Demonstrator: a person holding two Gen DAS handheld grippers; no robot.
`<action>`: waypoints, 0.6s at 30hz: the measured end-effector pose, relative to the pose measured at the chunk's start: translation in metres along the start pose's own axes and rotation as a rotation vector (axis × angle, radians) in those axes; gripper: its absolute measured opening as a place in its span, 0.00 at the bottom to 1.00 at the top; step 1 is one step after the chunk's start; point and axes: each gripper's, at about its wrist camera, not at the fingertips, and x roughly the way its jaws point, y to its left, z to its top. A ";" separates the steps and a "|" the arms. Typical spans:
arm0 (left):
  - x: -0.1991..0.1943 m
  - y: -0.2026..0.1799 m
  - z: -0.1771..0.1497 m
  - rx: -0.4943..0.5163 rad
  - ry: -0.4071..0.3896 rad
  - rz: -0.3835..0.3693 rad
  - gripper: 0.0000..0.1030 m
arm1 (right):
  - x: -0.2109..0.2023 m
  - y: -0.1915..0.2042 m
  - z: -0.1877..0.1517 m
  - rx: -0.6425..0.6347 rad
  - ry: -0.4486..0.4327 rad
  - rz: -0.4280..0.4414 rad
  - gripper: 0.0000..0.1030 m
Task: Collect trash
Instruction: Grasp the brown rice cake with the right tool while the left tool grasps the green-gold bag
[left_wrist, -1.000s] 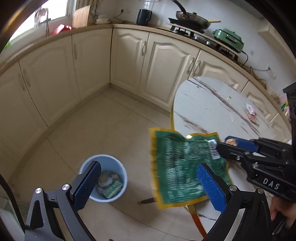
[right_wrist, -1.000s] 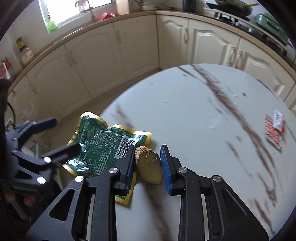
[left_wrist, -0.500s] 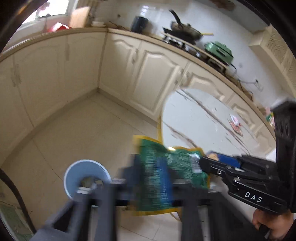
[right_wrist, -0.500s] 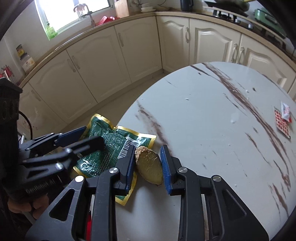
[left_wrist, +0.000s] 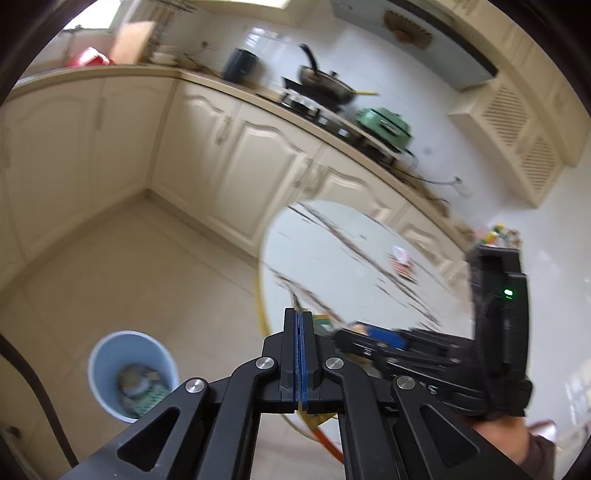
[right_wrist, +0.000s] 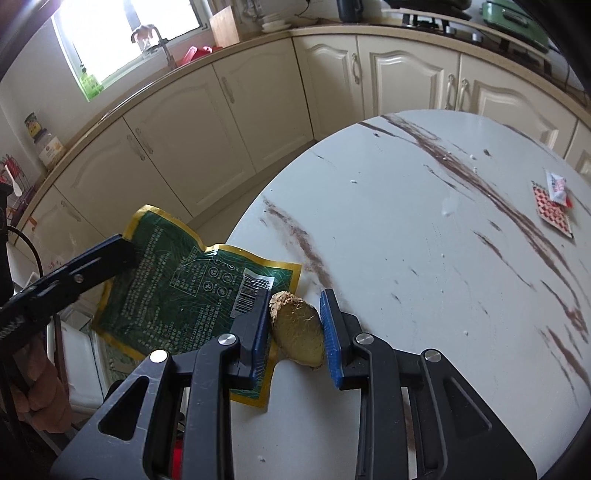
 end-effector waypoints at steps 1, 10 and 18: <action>0.001 0.001 -0.001 -0.010 0.009 -0.017 0.00 | 0.000 -0.001 -0.001 0.004 -0.001 0.000 0.25; 0.009 0.023 -0.005 -0.097 0.099 -0.001 0.04 | -0.006 -0.005 -0.008 0.026 -0.004 0.000 0.26; 0.006 0.038 -0.010 -0.136 0.143 0.035 0.19 | -0.006 -0.003 -0.010 0.017 -0.009 -0.005 0.26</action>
